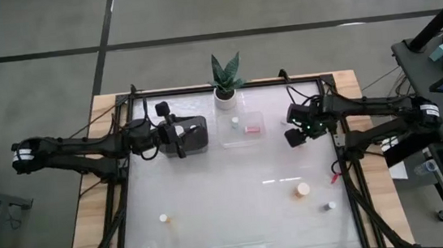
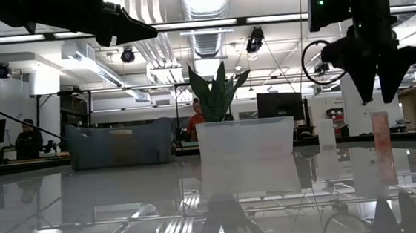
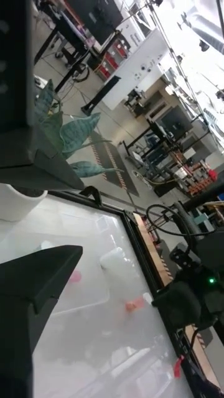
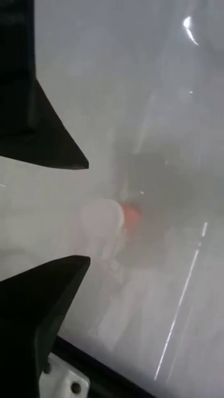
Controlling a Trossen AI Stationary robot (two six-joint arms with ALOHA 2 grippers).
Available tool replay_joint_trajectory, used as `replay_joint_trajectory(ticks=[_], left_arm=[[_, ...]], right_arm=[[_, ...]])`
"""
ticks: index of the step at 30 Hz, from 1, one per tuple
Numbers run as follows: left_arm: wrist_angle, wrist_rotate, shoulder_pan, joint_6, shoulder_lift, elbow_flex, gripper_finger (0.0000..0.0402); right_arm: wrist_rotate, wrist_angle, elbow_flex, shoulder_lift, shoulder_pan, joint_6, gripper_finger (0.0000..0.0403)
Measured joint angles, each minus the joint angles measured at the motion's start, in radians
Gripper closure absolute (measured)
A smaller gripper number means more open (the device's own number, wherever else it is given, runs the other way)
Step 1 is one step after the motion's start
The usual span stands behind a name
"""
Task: Pick and place medicine bottles into bin by pill shape (circle, oval)
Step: Put the top small orange tablet bottle into the transparent bin
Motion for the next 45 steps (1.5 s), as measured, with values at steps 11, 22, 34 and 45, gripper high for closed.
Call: replay_joint_trajectory(ticks=[11, 22, 34, 45], left_arm=[[0.000, 0.000, 0.000, -0.003, 0.000, 0.000, 0.0264], [-0.003, 0.000, 0.000, -0.003, 0.000, -0.001, 0.0264], [-0.020, 0.000, 0.000, 0.000, 0.000, -0.002, 0.0264], [-0.028, 0.000, 0.000, 0.000, 0.000, -0.002, 0.0264]], right_arm=[[0.019, 0.087, -0.061, 0.003, -0.023, -0.018, 0.0179], [0.016, 0.141, -0.090, 0.065, -0.022, -0.011, 0.0193], [0.005, 0.137, -0.085, 0.064, -0.022, -0.010, 0.0301], [-0.007, 0.029, 0.033, 0.062, -0.022, -0.016, 0.0280]])
